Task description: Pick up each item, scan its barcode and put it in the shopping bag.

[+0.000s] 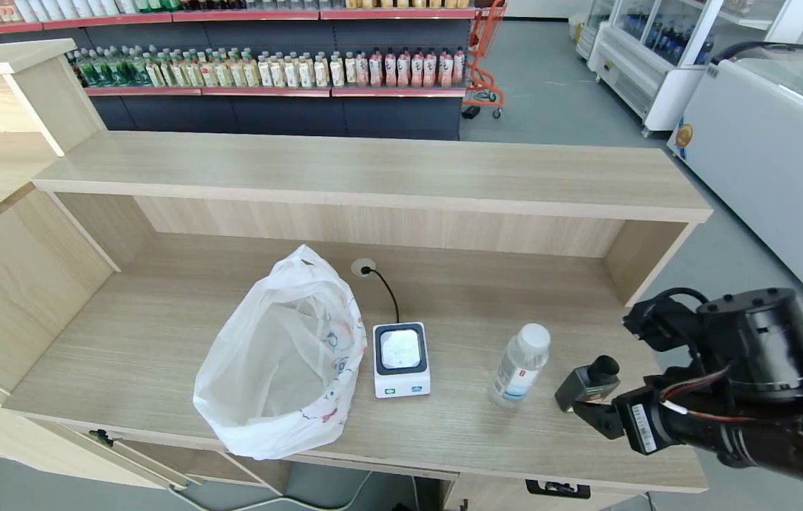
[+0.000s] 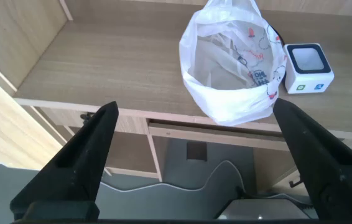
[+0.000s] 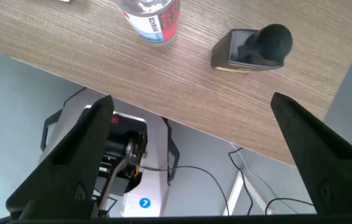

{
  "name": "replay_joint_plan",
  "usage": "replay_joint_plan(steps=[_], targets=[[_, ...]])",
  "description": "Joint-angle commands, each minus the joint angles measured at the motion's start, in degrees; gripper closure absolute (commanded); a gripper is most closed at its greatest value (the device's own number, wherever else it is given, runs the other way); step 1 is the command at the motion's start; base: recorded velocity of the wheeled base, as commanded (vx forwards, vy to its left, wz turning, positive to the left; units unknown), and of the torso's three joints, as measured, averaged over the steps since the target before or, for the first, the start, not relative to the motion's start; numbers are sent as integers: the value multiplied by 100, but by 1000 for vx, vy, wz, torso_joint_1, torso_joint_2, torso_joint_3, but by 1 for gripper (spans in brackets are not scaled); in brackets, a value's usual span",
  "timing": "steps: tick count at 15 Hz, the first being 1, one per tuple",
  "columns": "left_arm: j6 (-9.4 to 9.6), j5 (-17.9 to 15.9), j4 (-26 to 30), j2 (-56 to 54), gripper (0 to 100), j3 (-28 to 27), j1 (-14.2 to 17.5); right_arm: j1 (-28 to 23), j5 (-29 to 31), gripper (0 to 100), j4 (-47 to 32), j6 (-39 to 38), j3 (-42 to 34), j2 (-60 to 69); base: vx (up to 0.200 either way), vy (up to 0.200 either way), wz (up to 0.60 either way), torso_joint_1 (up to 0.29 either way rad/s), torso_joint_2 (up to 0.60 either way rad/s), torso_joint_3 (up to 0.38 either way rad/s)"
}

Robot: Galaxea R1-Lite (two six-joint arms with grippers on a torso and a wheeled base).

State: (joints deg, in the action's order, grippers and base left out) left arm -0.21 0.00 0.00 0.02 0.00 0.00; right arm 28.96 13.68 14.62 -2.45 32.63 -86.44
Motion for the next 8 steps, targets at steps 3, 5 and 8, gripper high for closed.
replay_joint_plan(steps=[3,5,8], targets=[[-6,0,0,-2,0,0,0,206,285,0,780,-1,-11,-1366,0,0,0,0,0,0],[-6,0,-9,-2,0,0,0,206,364,0,1298,8,-3,-1674,0,0,0,0,0,0],[3,0,-9,-2,0,-9,0,320,408,0,2573,34,15,-2447,0,0,0,0,0,0]])
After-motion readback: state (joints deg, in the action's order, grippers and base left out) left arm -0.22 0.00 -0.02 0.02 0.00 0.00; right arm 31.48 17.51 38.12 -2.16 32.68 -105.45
